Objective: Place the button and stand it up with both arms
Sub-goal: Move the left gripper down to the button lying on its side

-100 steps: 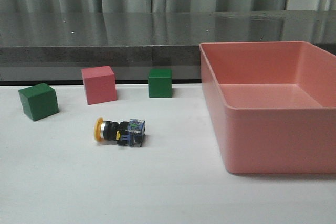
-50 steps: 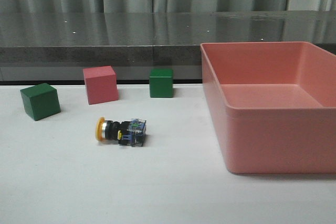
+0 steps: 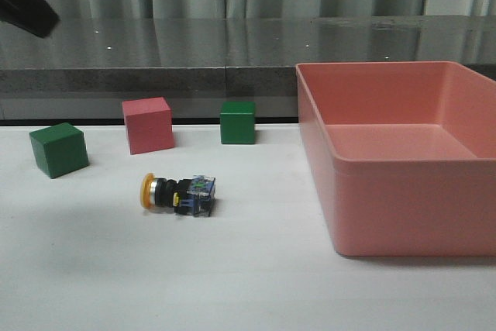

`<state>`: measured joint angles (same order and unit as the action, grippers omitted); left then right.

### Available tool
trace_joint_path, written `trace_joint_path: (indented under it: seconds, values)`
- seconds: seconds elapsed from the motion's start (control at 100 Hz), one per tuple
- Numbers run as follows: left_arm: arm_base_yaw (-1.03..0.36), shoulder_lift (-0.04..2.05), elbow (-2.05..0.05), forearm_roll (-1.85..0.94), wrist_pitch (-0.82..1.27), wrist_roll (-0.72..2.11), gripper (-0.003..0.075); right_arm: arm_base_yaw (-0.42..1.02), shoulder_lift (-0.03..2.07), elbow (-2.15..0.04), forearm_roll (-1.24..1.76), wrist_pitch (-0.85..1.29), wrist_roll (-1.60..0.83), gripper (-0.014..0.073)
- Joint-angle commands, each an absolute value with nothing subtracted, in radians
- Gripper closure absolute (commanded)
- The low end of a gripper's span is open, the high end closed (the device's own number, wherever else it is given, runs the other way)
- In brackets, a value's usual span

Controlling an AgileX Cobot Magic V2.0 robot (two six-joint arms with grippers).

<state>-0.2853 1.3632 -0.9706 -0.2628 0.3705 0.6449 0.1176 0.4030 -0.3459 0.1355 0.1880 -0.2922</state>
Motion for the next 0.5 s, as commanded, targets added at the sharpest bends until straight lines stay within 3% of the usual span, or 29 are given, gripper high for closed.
trace_joint_path:
  seconds: [0.0, 0.03, 0.33, 0.49]
  values:
    - [-0.329, 1.387, -1.009, -0.28, 0.242, 0.671, 0.0041, 0.111, 0.405, -0.373, 0.139, 0.113, -0.293, 0.0703]
    - [-0.336, 1.4, -1.009, -0.28, 0.208, 0.671, -0.0004, 0.111, 0.405, -0.373, 0.139, 0.113, -0.293, 0.0703]
    - [-0.355, 1.51, -1.009, -0.387, 0.134, 0.667, 0.0139, 0.111, 0.405, -0.373, 0.139, 0.113, -0.293, 0.0703]
    - [-0.355, 1.545, -1.009, -0.406, 0.154, 0.669, 0.0155, 0.111, 0.405, -0.373, 0.139, 0.113, -0.293, 0.0703]
